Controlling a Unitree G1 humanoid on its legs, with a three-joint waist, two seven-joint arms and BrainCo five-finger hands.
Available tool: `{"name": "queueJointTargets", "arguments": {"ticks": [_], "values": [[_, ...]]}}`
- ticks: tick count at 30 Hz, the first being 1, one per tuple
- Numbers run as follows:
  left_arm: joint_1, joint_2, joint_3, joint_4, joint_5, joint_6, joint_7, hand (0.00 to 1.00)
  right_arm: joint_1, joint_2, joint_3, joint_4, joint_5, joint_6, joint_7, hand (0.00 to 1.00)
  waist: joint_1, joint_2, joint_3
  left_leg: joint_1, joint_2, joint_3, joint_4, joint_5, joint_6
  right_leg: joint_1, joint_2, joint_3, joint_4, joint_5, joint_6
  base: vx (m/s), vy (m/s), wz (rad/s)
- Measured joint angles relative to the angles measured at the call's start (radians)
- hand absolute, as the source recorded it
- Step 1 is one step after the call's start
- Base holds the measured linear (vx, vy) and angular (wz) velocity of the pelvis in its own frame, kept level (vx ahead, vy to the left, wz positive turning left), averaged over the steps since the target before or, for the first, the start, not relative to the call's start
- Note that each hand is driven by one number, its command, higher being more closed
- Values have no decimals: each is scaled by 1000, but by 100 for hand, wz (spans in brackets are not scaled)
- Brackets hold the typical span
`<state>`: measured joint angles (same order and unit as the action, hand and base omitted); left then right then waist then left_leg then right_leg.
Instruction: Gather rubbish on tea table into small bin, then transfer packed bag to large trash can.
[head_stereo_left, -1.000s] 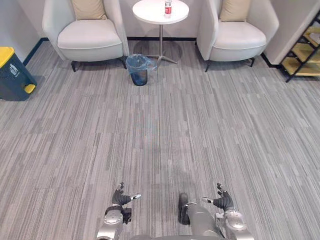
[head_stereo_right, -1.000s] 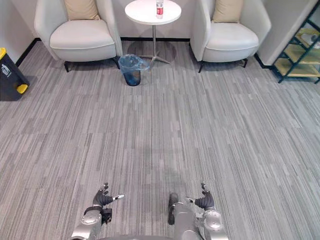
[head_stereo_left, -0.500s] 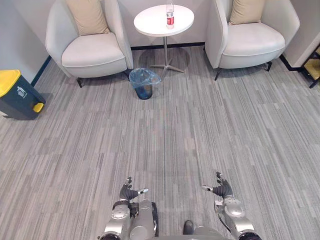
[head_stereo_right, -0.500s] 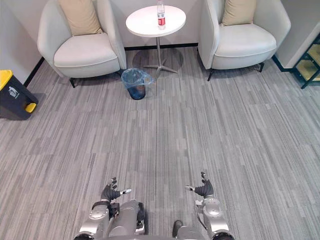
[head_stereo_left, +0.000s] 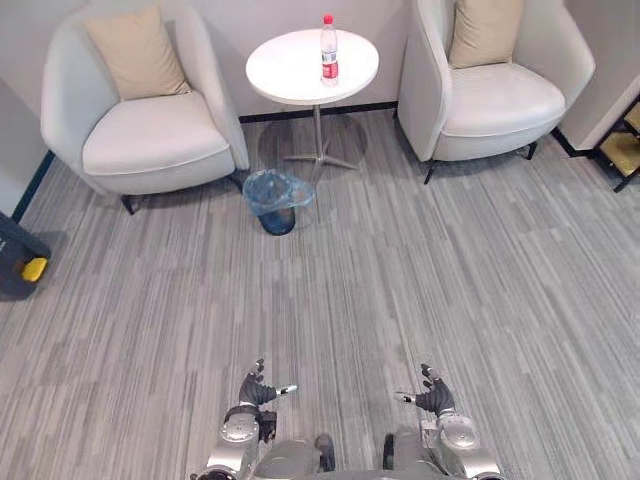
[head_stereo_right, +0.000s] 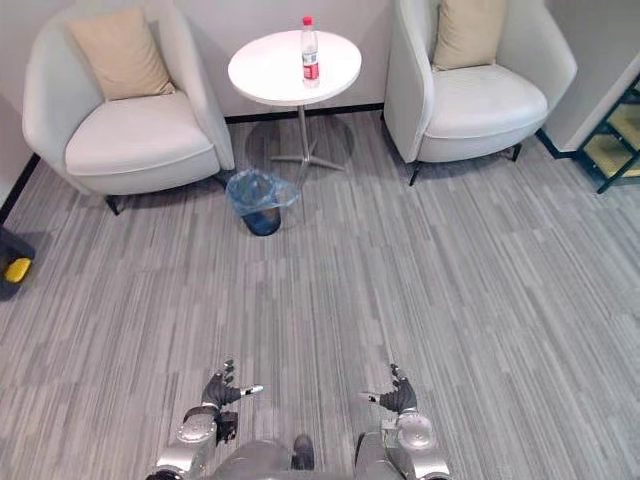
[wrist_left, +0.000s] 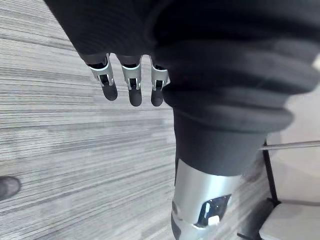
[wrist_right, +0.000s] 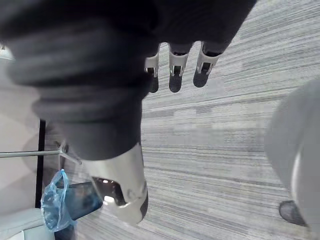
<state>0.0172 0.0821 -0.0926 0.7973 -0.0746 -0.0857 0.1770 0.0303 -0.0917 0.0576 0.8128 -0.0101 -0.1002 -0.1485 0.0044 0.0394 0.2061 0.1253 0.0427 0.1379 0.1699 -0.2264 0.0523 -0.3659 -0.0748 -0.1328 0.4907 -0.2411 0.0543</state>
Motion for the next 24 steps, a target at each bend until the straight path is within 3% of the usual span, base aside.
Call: {"name": "queueJointTargets", "arguments": {"ticks": [1, 2, 3, 4, 5, 6, 7, 9, 11, 12, 14, 16, 17, 19, 20, 22, 23, 24], "values": [[3, 1, 0, 0, -2, 0, 0, 0, 3, 1, 1, 2, 0, 0, 0, 0, -3, -4, -1, 15, 7, -3, -8, -6, -13, -2, 6, 6, -80, 47, 0, 475, -204, 24], [8, 5, 0, 4, -3, -1, 0, 0, 9, 2, 1, 5, 0, 0, 0, 0, -7, -18, -7, 34, 5, -11, -15, -20, -41, 5, 9, 20, -191, 135, -1, 501, -255, 38], [9, 16, 0, 21, -3, -1, 1, 0, 21, 1, 1, 11, -1, 0, 0, 0, -14, -39, -11, 61, 5, -48, -13, -50, -87, 7, 2, 50, -214, 328, -31, 598, -322, 41], [5, -5, 14, 44, -3, 1, 1, 0, 11, -13, 1, 38, 0, 4, 0, 0, -18, -12, -15, 67, 41, -69, 6, -59, -106, -9, 18, 26, -144, 294, -70, 482, -299, 38], [5, -12, 18, 48, -3, 1, 1, 0, 4, -16, 1, 38, 0, 4, 0, 0, -22, -1, -20, 54, 56, -81, 38, -58, -108, -10, 28, 16, -139, 270, -80, 458, -291, 23], [0, -26, 20, 56, -3, 1, 1, 0, -1, -16, -2, 38, 0, 5, -1, 0, -23, 16, -24, 4, 78, -105, 144, -55, -116, 6, 48, -7, -144, 248, -97, 451, -306, 26], [-8, -38, 25, 58, -3, 1, -1, 0, -7, -17, -3, 38, 1, 4, 0, 0, -21, 31, -19, -75, 108, -132, 323, -26, -154, 54, 71, -30, -174, 230, -118, 438, -299, 26], [-8, -45, 26, 58, -4, 0, -3, 0, -3, -14, 1, 38, 3, 3, -1, 0, -22, 37, -12, -165, 143, -165, 577, 48, -166, 159, 99, -59, -239, 216, -138, 412, -260, 34], [3, -47, 42, 50, -5, -1, -4, 0, 4, -5, 1, 39, 12, -2, -1, 0, 0, 26, -4, -279, 189, -116, 850, 28, -144, 319, 129, -67, -333, 189, -176, 401, -208, 14], [3, -48, 44, 48, -5, -1, -4, 0, 1, -4, 0, 38, 14, -3, -2, 0, 6, 23, -4, -307, 187, -101, 867, 25, -140, 349, 129, -65, -352, 186, -177, 330, -151, 2], [4, -52, 45, 34, -5, 0, -4, 0, -11, -6, -10, 38, 31, -3, -5, 0, 15, 18, 1, -418, 167, -50, 783, 4, -109, 416, 127, -69, -404, 190, -167, 396, -99, 6], [3, -54, 44, 34, -5, 1, -4, 0, -34, -1, -12, 39, 40, -2, -5, 0, 20, 16, 5, -457, 108, -45, 564, 3, -107, 445, 108, -65, -428, 183, -154, 350, 39, 1], [2, -62, 43, 33, -5, 1, -4, 0, -36, 1, -20, 38, 40, -3, -6, 0, 25, 8, 10, -455, 54, -54, 352, 22, -123, 471, 88, -63, -448, 171, -137, 294, 103, 1], [1, -77, 41, 33, -4, 0, -4, 0, -31, -3, -32, 40, 40, -3, -6, 0, 41, 24, 8, -440, 29, -63, 154, 77, -146, 496, 84, -54, -463, 152, -115, 280, 137, -7], [8, -80, 38, 36, -5, 0, -3, 0, -30, -14, -32, 49, 40, -2, -7, 0, 43, 46, 4, -421, 30, -81, 63, 114, -143, 518, 96, -47, -458, 124, -97, 267, 163, -15], [22, -73, 35, 40, -5, 1, -3, 0, -27, -15, -29, 65, 39, -1, -7, 0, 44, 63, -5, -410, 29, -85, 84, 193, -85, 534, 93, -18, -430, 70, -74, 332, 223, -28], [34, -65, 35, 40, -5, 1, -3, 0, -21, -7, -20, 67, 39, 1, -7, 0, 57, 39, -11, -413, 11, -67, 132, 191, -61, 536, 67, 3, -397, 24, -57, 433, 254, -49], [37, -53, 35, 37, -5, -1, -3, 0, -14, 2, -11, 67, 38, 1, -6, 0, 67, 8, -25, -419, -15, -39, 167, 144, -33, 515, 26, 25, -335, -26, -35, 395, 190, -46]]}}
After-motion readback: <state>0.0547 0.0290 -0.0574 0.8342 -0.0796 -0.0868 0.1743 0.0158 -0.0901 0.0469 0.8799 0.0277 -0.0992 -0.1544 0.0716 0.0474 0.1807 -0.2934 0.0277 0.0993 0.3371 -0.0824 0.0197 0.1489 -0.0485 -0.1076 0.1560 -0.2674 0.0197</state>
